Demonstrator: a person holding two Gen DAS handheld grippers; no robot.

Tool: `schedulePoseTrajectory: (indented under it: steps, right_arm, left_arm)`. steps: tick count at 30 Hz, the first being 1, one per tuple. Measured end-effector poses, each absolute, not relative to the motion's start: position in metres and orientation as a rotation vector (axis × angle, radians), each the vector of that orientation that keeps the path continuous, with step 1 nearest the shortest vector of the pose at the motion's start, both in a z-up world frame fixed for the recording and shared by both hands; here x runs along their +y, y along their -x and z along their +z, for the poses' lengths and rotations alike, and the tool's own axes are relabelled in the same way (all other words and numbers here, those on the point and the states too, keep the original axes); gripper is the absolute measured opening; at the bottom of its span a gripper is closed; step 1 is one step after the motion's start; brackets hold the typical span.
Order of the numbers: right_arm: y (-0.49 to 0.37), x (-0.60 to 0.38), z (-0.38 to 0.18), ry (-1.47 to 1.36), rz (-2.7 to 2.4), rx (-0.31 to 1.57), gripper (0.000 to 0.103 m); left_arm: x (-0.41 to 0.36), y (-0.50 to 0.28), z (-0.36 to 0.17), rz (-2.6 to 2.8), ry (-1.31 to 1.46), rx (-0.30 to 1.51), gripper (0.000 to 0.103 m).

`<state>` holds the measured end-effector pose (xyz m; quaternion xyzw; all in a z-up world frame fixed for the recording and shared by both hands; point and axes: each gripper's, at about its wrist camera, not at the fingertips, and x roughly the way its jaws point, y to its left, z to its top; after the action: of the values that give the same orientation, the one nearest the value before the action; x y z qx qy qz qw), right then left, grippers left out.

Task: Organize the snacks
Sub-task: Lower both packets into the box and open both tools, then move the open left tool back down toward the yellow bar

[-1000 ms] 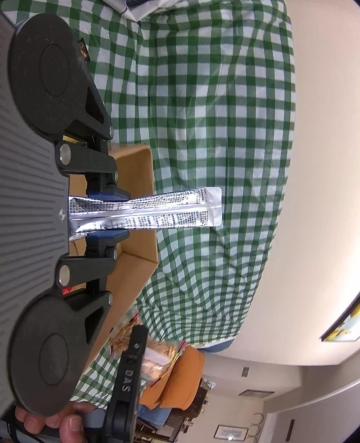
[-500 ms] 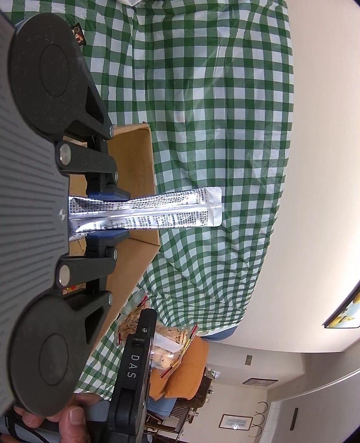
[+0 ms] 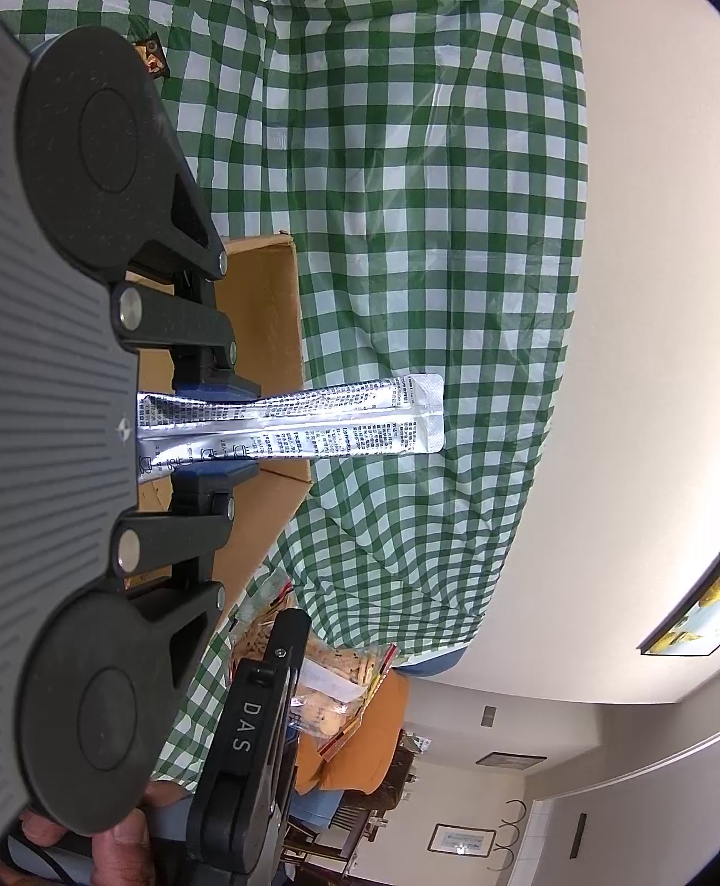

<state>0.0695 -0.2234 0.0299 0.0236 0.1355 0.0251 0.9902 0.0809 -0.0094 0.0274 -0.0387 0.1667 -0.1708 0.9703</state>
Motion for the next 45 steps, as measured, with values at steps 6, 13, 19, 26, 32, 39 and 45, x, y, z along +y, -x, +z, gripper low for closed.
schedulePoseTrajectory:
  steps: [6, 13, 19, 26, 32, 39, 45]
  right_arm:
    - [-0.066, -0.222, 0.031, -0.036, 0.045, 0.245, 0.051]
    - [-0.072, -0.214, 0.026, -0.008, 0.033, 0.275, 0.074]
    - [-0.075, -0.219, 0.024, -0.045, 0.0, 0.292, 0.085]
    - [-0.077, -0.211, 0.023, -0.029, 0.008, 0.291, 0.085]
    - [-0.074, -0.201, 0.024, -0.02, 0.034, 0.296, 0.07]
    - [-0.069, -0.2, 0.025, -0.014, 0.078, 0.307, 0.033]
    - [-0.075, -0.205, 0.026, -0.045, 0.104, 0.335, 0.036]
  left_arm:
    - [-0.01, -0.081, 0.028, -0.358, 0.073, 0.33, 0.024]
    - [-0.009, -0.077, 0.03, -0.359, 0.075, 0.324, 0.076]
    - [-0.005, -0.075, 0.029, -0.348, 0.065, 0.339, 0.071]
    - [0.005, -0.069, 0.031, -0.322, 0.067, 0.336, 0.057]
    - [0.027, -0.067, 0.031, -0.243, 0.1, 0.369, 0.04]
    - [0.065, -0.081, 0.026, -0.127, 0.251, 0.457, 0.04]
    - [0.079, -0.086, 0.027, -0.081, 0.264, 0.452, 0.04]
